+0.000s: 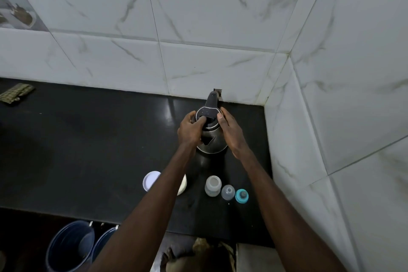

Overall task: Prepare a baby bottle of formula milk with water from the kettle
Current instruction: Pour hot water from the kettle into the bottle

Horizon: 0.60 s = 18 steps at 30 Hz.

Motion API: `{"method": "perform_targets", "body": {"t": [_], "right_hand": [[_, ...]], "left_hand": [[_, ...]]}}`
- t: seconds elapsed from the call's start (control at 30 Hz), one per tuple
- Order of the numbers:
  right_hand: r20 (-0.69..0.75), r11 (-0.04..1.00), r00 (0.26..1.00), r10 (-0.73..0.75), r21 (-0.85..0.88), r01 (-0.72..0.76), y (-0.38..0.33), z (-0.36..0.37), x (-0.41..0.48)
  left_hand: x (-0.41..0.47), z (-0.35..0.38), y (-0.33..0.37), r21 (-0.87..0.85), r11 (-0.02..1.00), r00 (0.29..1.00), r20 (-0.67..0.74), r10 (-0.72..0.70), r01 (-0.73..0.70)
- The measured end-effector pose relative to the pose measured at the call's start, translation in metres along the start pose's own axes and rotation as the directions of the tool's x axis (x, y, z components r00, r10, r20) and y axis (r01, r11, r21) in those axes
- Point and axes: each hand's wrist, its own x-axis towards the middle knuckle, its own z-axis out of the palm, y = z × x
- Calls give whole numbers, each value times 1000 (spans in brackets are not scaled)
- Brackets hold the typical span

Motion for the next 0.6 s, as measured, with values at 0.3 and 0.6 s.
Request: {"method": "perform_targets", "body": {"t": [0.3,0.6], "right_hand": [[87,998,995,-51,28,49,4,-7,21],[103,988,994,-27,154,11,1,6,33]], "left_hand": [[13,5,18,34,999,999,-10,-30,31],[32,2,27,66,997,999,-22,-38,40]]}}
